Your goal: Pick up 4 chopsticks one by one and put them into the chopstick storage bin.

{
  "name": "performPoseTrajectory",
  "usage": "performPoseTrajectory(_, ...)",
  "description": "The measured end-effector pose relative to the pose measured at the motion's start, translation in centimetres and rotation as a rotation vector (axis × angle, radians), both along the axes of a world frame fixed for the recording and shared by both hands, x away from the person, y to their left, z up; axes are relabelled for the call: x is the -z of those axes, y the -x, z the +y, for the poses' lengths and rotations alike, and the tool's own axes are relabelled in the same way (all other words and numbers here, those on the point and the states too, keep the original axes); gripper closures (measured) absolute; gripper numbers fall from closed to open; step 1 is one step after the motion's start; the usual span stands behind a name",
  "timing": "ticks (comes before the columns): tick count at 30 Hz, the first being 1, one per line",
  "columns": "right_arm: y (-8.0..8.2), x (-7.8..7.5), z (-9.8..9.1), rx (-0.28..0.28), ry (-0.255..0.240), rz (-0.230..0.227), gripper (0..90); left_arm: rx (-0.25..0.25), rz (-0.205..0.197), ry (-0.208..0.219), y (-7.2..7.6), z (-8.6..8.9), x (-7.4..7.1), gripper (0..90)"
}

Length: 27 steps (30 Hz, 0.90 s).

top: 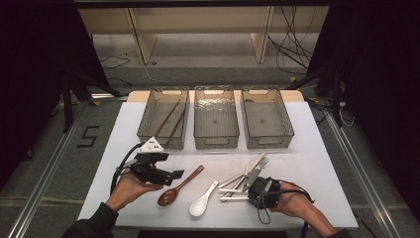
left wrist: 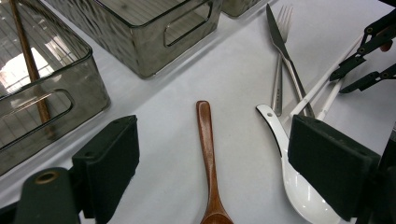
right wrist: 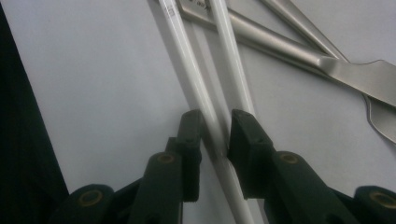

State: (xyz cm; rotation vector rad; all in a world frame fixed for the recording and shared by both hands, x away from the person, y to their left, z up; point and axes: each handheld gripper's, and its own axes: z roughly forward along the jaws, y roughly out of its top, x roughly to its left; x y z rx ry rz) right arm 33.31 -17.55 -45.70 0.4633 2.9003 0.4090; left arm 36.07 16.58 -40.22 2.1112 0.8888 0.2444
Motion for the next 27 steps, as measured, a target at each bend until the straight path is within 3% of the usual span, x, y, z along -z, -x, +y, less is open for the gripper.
performPoseTrajectory(11, -0.02, -0.08, 0.61, -0.06, 0.055, 0.024, 80.2, 0.007, 0.001, -0.006, 0.01, -0.07, 0.05, 16.3)
performPoseTrajectory(27, 0.41, -0.32, 0.69, -0.151, 0.064, 0.006, 85.0, 0.016, 0.005, -0.01, -0.03, -0.19, 0.16, 16.4)
